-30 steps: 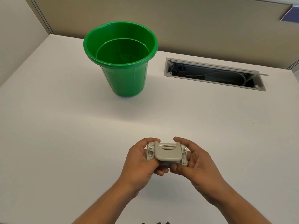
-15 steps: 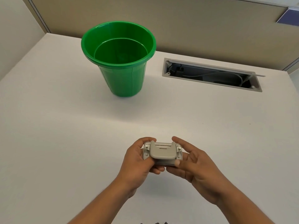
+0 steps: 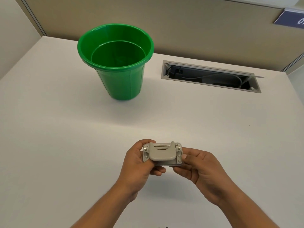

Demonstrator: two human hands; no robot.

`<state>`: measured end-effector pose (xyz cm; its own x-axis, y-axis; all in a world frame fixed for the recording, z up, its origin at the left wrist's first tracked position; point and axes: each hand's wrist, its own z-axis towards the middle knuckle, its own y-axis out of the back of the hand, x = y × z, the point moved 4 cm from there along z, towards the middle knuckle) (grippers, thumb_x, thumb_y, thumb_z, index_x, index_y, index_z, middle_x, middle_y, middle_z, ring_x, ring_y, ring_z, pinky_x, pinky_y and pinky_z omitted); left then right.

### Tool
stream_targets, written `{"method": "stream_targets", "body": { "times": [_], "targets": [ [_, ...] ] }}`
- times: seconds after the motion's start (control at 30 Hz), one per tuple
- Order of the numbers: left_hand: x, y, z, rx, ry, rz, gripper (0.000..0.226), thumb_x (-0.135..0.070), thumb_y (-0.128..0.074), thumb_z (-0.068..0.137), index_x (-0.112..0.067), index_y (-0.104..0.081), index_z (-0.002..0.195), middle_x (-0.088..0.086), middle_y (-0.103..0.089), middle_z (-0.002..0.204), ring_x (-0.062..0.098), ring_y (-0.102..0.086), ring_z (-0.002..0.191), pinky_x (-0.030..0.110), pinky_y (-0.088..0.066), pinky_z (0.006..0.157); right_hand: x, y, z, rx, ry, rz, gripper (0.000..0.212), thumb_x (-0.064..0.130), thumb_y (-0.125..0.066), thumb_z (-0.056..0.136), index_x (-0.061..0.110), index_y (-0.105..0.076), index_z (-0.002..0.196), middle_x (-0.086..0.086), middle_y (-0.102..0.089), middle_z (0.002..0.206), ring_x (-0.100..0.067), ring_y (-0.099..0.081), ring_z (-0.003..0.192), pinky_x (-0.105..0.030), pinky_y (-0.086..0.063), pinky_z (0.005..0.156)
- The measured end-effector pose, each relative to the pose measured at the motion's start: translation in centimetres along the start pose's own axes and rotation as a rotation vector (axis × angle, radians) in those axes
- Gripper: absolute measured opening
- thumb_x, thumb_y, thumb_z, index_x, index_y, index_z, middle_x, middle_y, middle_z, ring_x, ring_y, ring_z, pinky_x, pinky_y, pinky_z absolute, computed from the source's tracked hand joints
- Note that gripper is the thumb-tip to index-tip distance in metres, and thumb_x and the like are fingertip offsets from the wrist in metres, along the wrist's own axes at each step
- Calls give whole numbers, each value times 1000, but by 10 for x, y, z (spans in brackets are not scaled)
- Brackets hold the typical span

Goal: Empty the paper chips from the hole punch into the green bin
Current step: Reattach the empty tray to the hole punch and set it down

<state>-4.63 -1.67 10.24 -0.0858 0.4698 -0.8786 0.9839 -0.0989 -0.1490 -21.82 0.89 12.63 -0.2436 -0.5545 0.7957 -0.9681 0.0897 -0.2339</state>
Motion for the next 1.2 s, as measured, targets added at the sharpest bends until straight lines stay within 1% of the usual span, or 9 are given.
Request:
{"method": "stream_targets", "body": {
  "times": [0.1,0.2,0.33,0.5,0.63,0.77,0.87,1.03,1.2],
  "targets": [
    [0,-3,-1,1,-18,27,41,20,-56,87,-15,-59,108,-2,-80,89,23,-70,54,23,-55,49,1,2,-2,-36,10,-47,27,5,-55,95,13,-81,96,-14,-80,101,-26,-76,95,-26,-61,76],
    [1,-4,-2,-10,-32,45,42,19,-56,87,-17,-60,106,-5,-80,89,22,-71,54,23,-56,49,1,3,-4,-65,14,-60,25,5,-57,94,11,-81,95,-14,-80,99,-27,-77,94,-24,-61,74],
    [3,-6,-3,-14,-35,51,41,19,-57,86,-17,-59,106,-5,-80,89,22,-71,54,24,-56,49,0,4,-5,-98,3,-63,25,1,-54,95,9,-78,98,-14,-80,97,-29,-77,92,-25,-61,74],
    [4,-5,-2,5,-19,62,40,17,-58,87,-16,-59,109,-2,-80,90,24,-71,55,25,-57,51,-3,4,-7,-142,-11,-57,23,1,-55,96,6,-76,100,-14,-81,93,-28,-78,88,-22,-60,68],
    [4,-6,-1,2,-19,72,39,17,-54,88,-16,-59,107,-4,-80,87,23,-72,54,24,-58,51,-5,4,-5,-183,18,-106,23,2,-53,97,5,-75,103,-13,-81,91,-27,-78,86,-23,-61,70],
    [3,-7,-1,-11,-27,37,39,18,-52,88,-16,-59,105,-3,-80,82,23,-70,52,24,-57,49,0,3,-7,-129,26,-143,23,6,-55,97,9,-75,106,-9,-81,94,-23,-77,91,-25,-61,77],
    [3,-7,0,-35,-23,-11,40,20,-50,88,-15,-58,105,-2,-79,80,24,-69,51,24,-56,48,6,3,-9,-45,42,-171,23,5,-63,91,16,-73,110,-11,-81,95,-21,-77,92,-26,-60,80],
    [-1,-8,2,5,-51,44,36,16,-53,89,-15,-58,106,-5,-78,81,22,-69,51,26,-56,47,1,9,-6,-136,88,-255,28,2,-67,88,16,-71,112,-12,-80,82,-19,-75,79,-27,-59,74],
    [-2,-8,4,3,-77,66,36,16,-53,88,-16,-58,105,-5,-78,83,23,-70,52,27,-56,47,-1,9,-5,-103,59,-132,26,2,-57,95,13,-76,108,-11,-81,96,-23,-76,89,-26,-59,76]
  ]
}}
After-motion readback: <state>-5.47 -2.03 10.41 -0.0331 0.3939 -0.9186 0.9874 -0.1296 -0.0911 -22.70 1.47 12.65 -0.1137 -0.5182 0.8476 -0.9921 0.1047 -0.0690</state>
